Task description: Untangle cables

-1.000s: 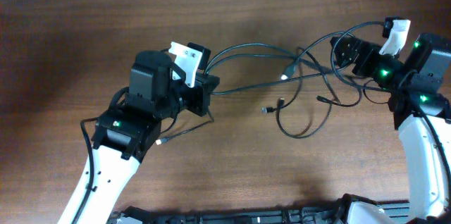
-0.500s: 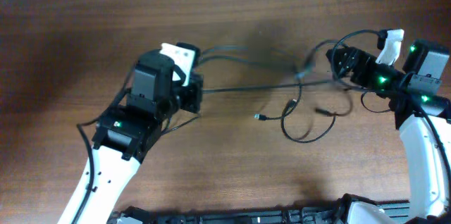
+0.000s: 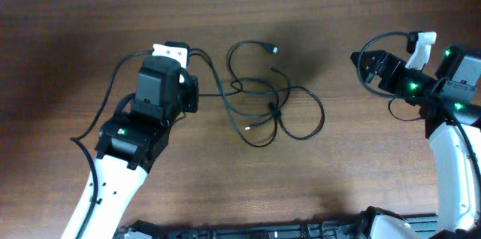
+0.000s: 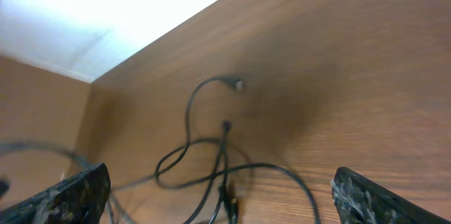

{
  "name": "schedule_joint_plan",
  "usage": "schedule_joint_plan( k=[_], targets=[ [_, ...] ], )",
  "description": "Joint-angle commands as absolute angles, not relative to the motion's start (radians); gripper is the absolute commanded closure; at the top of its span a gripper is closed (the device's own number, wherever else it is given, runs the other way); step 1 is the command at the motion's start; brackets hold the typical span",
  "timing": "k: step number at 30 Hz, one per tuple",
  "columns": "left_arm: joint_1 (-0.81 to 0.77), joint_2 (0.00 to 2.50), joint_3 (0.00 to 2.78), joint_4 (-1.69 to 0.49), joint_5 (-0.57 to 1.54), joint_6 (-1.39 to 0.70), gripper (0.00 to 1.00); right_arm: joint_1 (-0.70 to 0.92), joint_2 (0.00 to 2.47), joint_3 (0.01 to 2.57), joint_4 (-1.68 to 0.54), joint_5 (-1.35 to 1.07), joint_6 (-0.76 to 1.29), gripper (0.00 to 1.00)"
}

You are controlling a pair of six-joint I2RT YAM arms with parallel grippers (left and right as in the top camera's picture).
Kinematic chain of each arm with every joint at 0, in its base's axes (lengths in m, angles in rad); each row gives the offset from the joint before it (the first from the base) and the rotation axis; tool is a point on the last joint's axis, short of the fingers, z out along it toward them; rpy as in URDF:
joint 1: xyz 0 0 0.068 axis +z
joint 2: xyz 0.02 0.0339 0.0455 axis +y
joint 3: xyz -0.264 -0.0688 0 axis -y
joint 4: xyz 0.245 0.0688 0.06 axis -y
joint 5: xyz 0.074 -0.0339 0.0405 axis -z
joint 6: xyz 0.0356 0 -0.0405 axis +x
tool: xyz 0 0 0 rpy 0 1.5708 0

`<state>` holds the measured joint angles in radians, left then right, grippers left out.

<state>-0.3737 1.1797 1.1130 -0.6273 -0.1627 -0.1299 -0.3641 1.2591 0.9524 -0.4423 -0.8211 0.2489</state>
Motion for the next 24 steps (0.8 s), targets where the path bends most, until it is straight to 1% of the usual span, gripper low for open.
schedule_joint_plan(
  k=[1, 4, 5, 7, 11, 13, 14, 15, 16, 18, 19, 20, 21, 22, 24],
  targets=[
    [-0.370, 1.127, 1.131, -0.528, 0.025, -0.118, 1.00, -0.367, 1.262, 0.962, -0.439, -1.003, 0.089, 0.01],
    [-0.370, 1.087, 1.137, -0.371, 0.155, -0.118, 0.99, -0.367, 1.252, 0.962, -0.439, -1.068, 0.030, 0.01],
    [-0.370, 1.070, 1.137, -0.309, 0.170, -0.118, 0.94, -0.367, 1.245, 0.962, -0.439, -1.068, 0.029, 0.01],
    [-0.370, 1.042, 1.137, -0.192, 0.168, -0.118, 0.78, -0.366, 1.223, 0.962, -0.440, -1.066, 0.029, 0.01],
    [-0.370, 1.010, 1.137, -0.039, 0.167, -0.118, 0.67, -0.366, 1.168, 0.962, -0.464, -1.066, 0.030, 0.01],
    [-0.370, 1.003, 1.138, 0.008, 0.155, -0.118, 0.65, -0.366, 1.133, 0.962, -0.482, -1.066, 0.029, 0.01],
    [-0.370, 1.003, 1.138, 0.043, 0.138, -0.118, 0.62, -0.366, 1.111, 0.962, -0.492, -1.066, 0.029, 0.01],
    [-0.370, 1.003, 1.138, 0.074, 0.129, -0.118, 0.62, -0.366, 1.091, 0.962, -0.499, -1.066, 0.029, 0.01],
    [-0.370, 1.004, 1.138, 0.101, 0.123, -0.118, 0.57, -0.366, 1.069, 0.962, -0.507, -1.066, 0.029, 0.01],
    [-0.370, 1.004, 1.138, 0.123, 0.121, -0.118, 0.50, -0.366, 1.032, 0.962, -0.527, -1.065, 0.029, 0.01],
    [-0.370, 1.004, 1.138, 0.117, 0.102, -0.118, 0.39, -0.366, 1.014, 0.962, -0.540, -1.065, 0.029, 0.01],
    [-0.370, 1.004, 1.138, 0.099, 0.079, -0.118, 0.21, -0.366, 0.999, 0.962, -0.553, -1.062, 0.029, 0.01],
    [-0.370, 1.004, 1.138, 0.073, 0.052, -0.118, 0.08, -0.366, 0.986, 0.962, -0.567, -1.062, 0.017, 0.01],
    [-0.370, 1.004, 1.138, 0.039, 0.022, -0.118, 0.01, -0.366, 0.974, 0.962, -0.585, -1.062, 0.006, 0.01],
    [-0.370, 1.005, 1.138, -0.099, -0.058, -0.118, 0.01, -0.366, 0.944, 0.962, -0.640, -1.023, 0.003, 0.01]
  ],
)
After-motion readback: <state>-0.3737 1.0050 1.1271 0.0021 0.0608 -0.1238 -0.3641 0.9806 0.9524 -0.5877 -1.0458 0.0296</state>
